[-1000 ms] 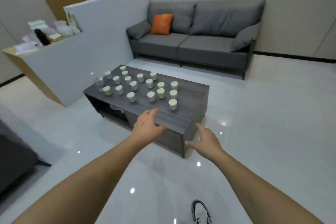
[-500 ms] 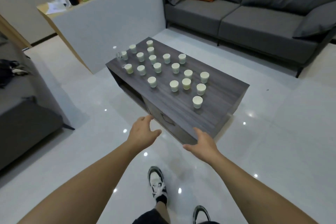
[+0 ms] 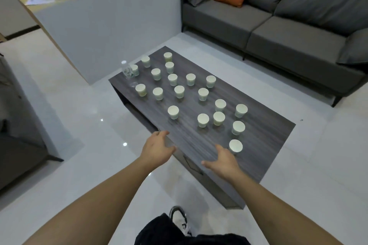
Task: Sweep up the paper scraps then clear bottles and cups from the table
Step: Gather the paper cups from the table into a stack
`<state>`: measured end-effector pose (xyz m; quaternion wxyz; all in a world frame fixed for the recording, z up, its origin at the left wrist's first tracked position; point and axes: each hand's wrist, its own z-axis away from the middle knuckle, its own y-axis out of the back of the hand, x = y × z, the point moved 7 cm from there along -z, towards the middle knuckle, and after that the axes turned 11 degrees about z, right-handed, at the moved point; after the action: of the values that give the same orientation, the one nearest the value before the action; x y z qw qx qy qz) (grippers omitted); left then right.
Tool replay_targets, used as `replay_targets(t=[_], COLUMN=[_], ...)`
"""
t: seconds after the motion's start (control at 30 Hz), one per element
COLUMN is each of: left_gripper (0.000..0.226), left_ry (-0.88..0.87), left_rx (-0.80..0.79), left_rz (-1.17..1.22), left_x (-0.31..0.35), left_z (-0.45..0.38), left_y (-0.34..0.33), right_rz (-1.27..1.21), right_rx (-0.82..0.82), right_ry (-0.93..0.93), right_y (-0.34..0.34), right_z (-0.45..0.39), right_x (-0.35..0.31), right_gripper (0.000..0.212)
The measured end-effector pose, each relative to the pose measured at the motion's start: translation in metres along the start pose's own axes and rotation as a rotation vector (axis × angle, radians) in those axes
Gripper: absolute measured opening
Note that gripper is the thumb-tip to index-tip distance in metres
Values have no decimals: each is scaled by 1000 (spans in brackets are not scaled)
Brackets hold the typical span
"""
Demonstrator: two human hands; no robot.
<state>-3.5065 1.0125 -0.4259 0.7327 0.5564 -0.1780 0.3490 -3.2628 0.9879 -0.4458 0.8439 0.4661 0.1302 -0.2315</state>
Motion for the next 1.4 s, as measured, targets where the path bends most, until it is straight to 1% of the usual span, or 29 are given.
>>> replay_targets(t=[0.07,0.17,0.3,0.4,0.47,0.53,0.67,0.73,0.8,0.87,1.03,1.13,1.2,1.23,1.3,1.4], left_gripper=[65,59,61,62,62,62,60,61,61,62,69,80,86,88,93,102], left_ry=[-10,4,102,168,206,241,309,337,325,328,321,273,250,242,231,181], left_rx=[12,49,86,96,116,130,140,123,111,124,93,98,56,26,-22,-77], left_rz=[-10,11,41,58,78,80,60,48,26,54,143,218,235,236,243,248], left_x=[-8,-27,-67,-98,-118,-135,-160,-166,-166,-171,-183,-193,-200,-204,-210,-216], left_z=[-26,-62,-101,-130,-152,-180,-244,-274,-310,-345,-413,-468,-505,-523,-555,-597], left_y=[28,68,107,130,147,166,206,222,237,249,261,265,263,260,256,254], right_rz=[2,18,24,73,85,85,87,85,90,106,114,101,73,52,25,74], right_rx=[-12,-73,-125,-167,-191,-214,-240,-264,-278,-293,-300,-292,-266,-248,-242,-256], right_ry=[9,71,104,143,163,173,203,179,147,111,43,-14,-83,-126,-207,-273], right_y=[-1,-13,-26,-37,-45,-51,-60,-63,-65,-68,-75,-84,-90,-92,-99,-114], right_z=[-23,-55,-102,-145,-177,-212,-281,-307,-333,-359,-406,-437,-454,-461,-471,-491], right_x=[-35,-89,-151,-195,-226,-258,-316,-334,-350,-364,-401,-419,-425,-427,-433,-445], right_gripper=[82,80,81,83,80,78,81,82,83,85,85,75,65,64,68,78])
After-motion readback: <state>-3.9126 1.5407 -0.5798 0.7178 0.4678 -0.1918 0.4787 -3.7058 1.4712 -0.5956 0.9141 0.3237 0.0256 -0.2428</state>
